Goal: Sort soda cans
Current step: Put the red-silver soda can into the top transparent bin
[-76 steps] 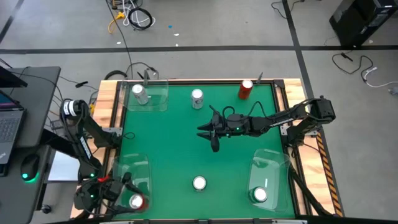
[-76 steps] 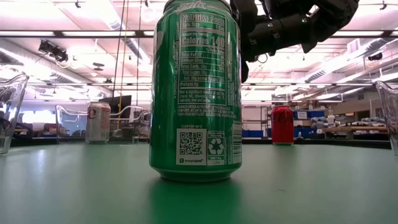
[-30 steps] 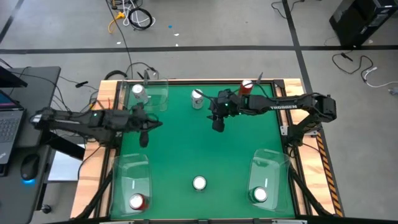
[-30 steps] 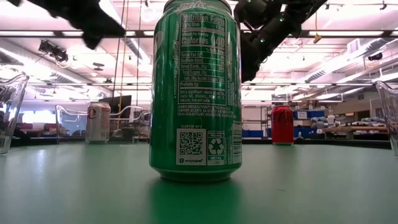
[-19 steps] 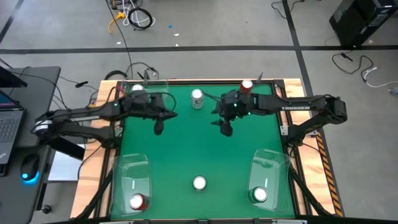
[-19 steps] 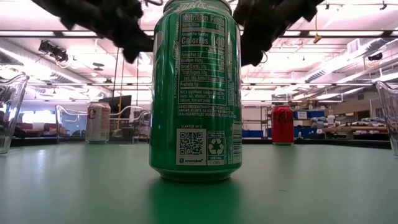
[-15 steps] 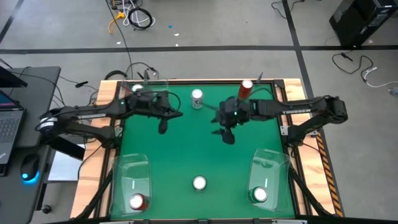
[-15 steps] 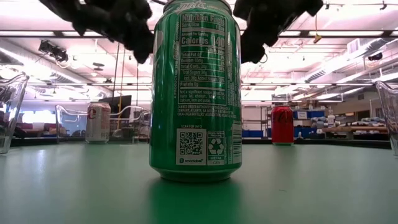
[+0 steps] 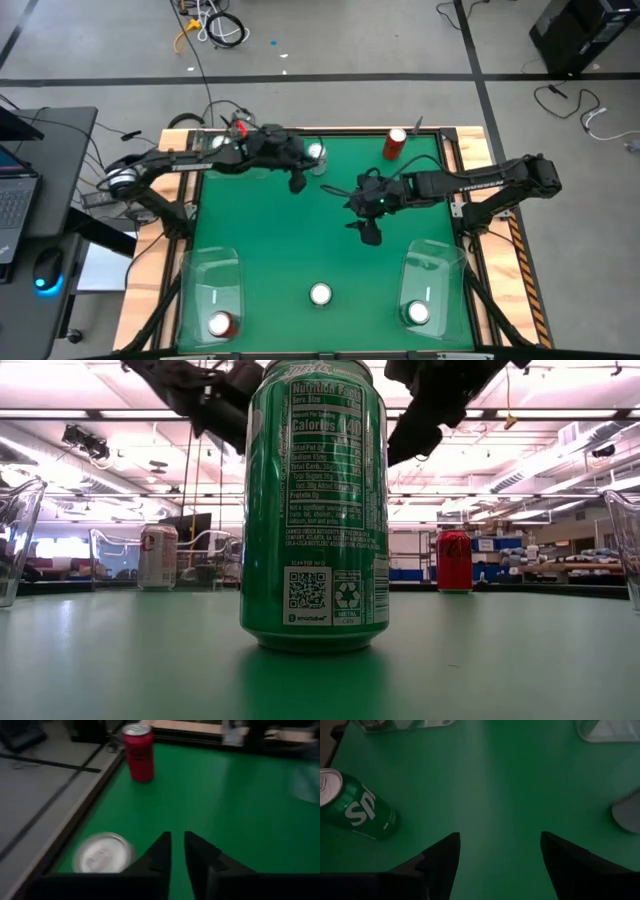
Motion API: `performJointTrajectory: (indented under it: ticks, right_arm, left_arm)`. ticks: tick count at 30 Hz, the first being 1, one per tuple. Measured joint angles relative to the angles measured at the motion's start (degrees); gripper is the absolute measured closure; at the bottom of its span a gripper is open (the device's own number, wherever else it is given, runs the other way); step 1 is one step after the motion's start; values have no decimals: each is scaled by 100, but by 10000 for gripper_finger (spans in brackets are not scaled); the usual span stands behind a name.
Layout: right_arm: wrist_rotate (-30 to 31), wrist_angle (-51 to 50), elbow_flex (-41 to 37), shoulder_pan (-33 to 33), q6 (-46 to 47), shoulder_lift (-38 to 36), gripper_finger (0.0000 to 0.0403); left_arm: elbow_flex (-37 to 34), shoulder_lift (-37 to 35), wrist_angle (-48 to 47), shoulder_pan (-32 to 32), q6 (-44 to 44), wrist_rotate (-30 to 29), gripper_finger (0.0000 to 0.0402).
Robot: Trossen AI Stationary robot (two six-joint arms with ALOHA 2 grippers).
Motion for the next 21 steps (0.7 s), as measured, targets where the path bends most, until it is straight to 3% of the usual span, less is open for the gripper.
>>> performJointTrajectory:
  ticks: [7, 13, 21]
  right_arm:
    - [9, -183, -2, 0, -92, -2, 128]
    - [11, -172, -4, -2, -221, -2, 126]
    - [11, -133, -7, -17, -309, -2, 127]
  left_arm:
    - [626, 475, -768, 2, -44, -735, 232]
    - [638, 546, -923, 2, -74, -1031, 152]
    - [399, 621, -688, 231, -383, -1098, 110]
